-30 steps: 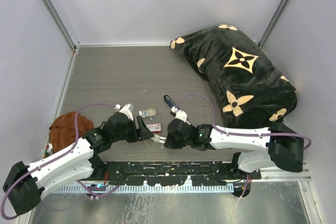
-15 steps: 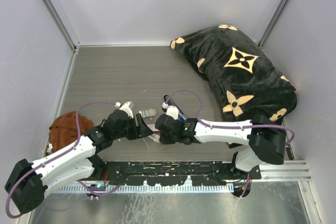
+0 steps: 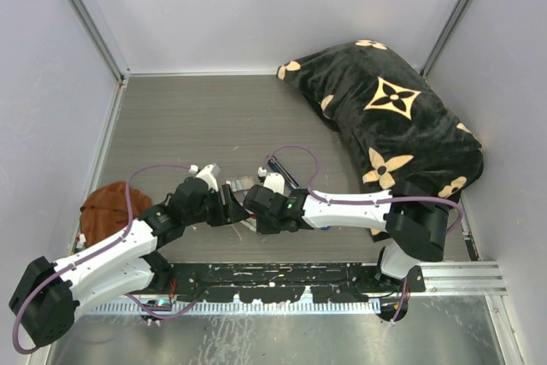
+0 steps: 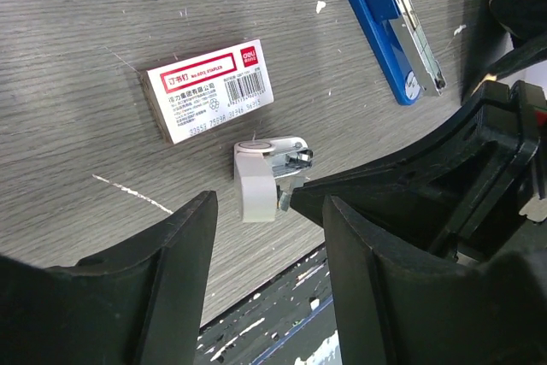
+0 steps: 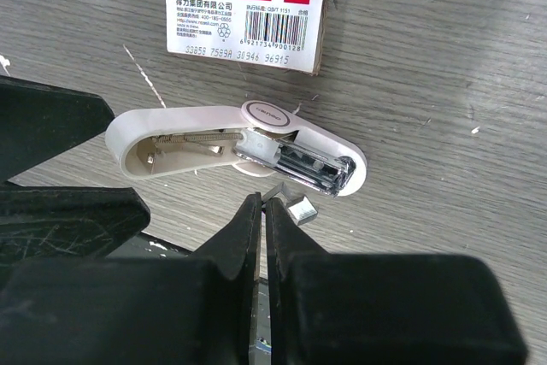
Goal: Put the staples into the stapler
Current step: Install the staple into the stapler.
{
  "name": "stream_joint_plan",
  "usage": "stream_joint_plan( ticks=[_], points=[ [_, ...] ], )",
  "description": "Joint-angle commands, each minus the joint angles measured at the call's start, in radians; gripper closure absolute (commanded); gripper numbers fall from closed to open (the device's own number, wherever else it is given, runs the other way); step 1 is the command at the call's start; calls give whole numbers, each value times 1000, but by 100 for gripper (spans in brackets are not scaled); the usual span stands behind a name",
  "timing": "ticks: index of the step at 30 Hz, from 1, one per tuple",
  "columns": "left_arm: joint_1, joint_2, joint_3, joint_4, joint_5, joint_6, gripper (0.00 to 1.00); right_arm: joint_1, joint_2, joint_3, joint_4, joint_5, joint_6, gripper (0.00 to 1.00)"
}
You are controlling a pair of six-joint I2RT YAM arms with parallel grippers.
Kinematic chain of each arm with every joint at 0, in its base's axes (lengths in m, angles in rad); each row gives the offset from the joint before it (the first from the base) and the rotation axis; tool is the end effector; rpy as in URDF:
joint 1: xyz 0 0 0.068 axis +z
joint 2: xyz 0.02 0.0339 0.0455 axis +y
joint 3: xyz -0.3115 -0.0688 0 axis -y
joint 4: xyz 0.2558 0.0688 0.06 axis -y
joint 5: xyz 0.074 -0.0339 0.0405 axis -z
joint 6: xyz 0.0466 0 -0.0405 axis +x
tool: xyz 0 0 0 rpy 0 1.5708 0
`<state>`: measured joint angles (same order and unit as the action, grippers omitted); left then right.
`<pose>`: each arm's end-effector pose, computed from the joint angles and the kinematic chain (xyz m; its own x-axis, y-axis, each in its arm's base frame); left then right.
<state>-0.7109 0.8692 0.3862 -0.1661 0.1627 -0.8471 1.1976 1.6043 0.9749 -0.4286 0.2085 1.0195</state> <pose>0.1231 -0.1160 0.2132 -0.8591 -0.2361 -0.4541 0.1479 0.7350 -0.6618 0.1297 0.3049 0.2185 -0.9109 -0.0406 -0.4106 -0.1872 0.9276 0.3235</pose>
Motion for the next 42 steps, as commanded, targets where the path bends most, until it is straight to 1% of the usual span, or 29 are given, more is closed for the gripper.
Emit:
stream_joint_plan(
  ticks=[1, 10, 18, 23, 33, 42],
  points=[
    [5, 12, 6, 64, 24, 26, 47, -1, 9, 53, -22, 47, 29, 97],
    [7, 35, 10, 71, 34, 42, 50, -1, 29, 67, -30, 75, 35, 98],
    [8, 56, 24, 66, 43, 64, 54, -1, 48, 93, -44, 95, 7, 98],
    [8, 73, 35, 50, 49, 91, 53, -2, 58, 109, -62, 104, -8, 98],
    [8, 116, 48, 73, 65, 101, 53, 0, 80, 117, -63, 78, -20, 98],
    [7, 148, 54, 89, 76, 110, 61, 0, 90, 115, -70, 88, -18, 98]
  ],
)
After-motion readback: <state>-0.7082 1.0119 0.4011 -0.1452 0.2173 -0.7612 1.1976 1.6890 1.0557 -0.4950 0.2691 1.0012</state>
